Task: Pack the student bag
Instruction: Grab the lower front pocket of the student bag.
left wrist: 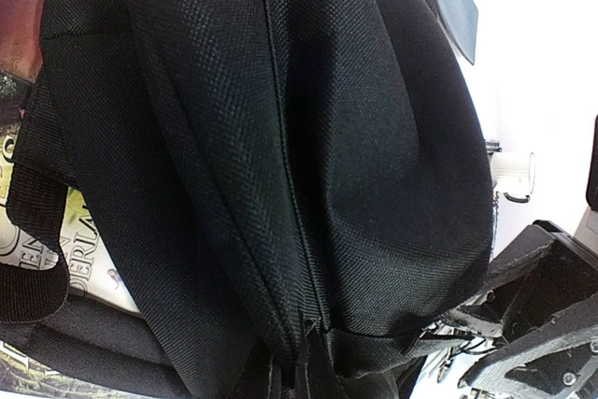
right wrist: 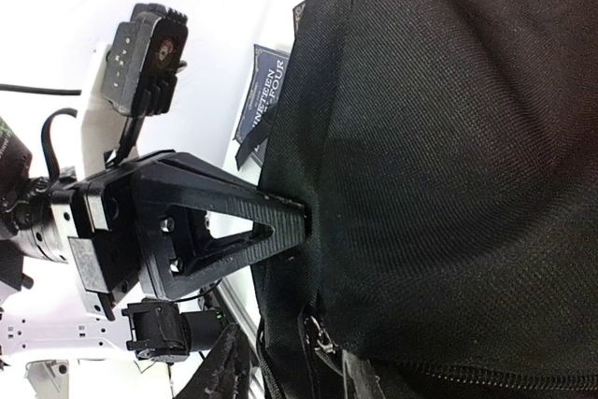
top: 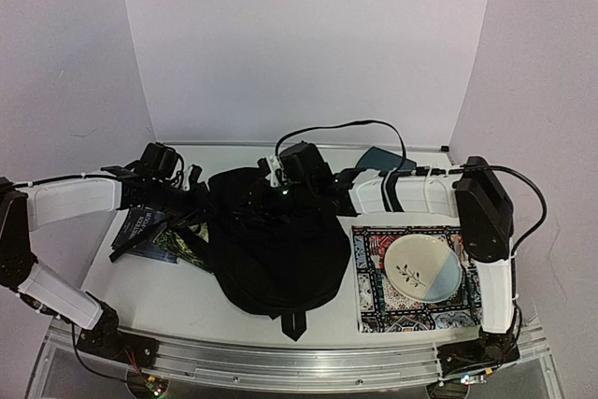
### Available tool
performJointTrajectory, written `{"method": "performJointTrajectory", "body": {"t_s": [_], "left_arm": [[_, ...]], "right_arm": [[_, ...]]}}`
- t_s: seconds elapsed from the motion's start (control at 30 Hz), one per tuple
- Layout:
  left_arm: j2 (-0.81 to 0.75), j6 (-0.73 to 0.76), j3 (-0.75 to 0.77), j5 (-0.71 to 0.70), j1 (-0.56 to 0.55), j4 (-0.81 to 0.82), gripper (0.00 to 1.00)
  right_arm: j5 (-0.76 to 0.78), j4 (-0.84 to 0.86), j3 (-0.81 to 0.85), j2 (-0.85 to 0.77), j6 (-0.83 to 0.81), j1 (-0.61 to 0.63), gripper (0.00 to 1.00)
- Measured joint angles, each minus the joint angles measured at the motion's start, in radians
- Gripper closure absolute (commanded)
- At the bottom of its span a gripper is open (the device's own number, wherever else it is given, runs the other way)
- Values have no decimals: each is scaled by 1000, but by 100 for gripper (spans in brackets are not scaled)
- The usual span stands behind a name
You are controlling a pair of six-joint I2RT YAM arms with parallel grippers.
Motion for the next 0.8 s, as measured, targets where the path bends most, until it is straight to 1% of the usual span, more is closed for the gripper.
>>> {"method": "performJointTrajectory", "body": {"t_s": [0.2, 0.37, 0.8], "left_arm": [[0, 0, 0, 0, 0, 0, 100], [0, 0, 0, 0, -1, 0, 100], [0, -3, 0, 0, -2, -1, 100]], "right_arm": [[0, 0, -14, -5, -8, 0, 70], [8, -3, -47, -20, -39, 0, 74], [32, -14, -87, -31, -130, 0, 97]]}}
